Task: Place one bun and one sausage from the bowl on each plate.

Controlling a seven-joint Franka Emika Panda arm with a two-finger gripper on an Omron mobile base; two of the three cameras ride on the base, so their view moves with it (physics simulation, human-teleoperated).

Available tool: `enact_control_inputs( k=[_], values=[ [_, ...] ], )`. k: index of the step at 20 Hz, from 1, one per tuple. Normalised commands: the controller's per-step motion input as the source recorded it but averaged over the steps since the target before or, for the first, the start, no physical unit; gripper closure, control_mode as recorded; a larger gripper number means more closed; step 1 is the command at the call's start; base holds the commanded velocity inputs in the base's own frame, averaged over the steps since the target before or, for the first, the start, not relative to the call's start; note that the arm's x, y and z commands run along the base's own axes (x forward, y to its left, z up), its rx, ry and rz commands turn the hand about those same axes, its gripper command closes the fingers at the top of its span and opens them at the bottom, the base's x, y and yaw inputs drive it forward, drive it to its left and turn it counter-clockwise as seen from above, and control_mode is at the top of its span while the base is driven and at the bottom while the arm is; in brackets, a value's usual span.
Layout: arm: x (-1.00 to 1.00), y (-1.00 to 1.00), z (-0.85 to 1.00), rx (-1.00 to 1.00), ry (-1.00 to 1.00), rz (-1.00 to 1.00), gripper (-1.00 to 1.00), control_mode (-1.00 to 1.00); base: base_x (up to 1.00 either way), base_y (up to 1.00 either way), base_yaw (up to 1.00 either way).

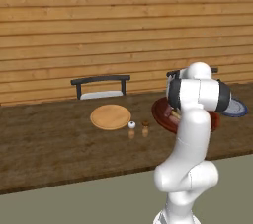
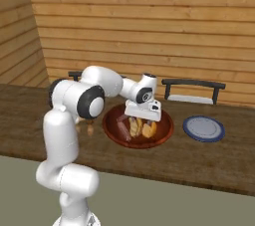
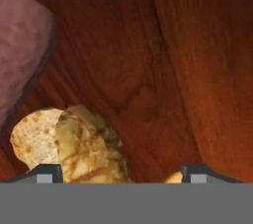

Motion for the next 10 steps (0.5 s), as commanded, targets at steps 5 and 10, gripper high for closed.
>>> enact_control_inputs(
  k=[5,10],
  values=[
    [-0.06,0.0,-0.21,0.0,0.01,0.0,1.0,-1.0,0.0,0.0,0.0],
    [-0.54,0.11,0.37,0.0,0.0,0.0,1.0,-1.0,0.0,0.0,0.0]
  ],
)
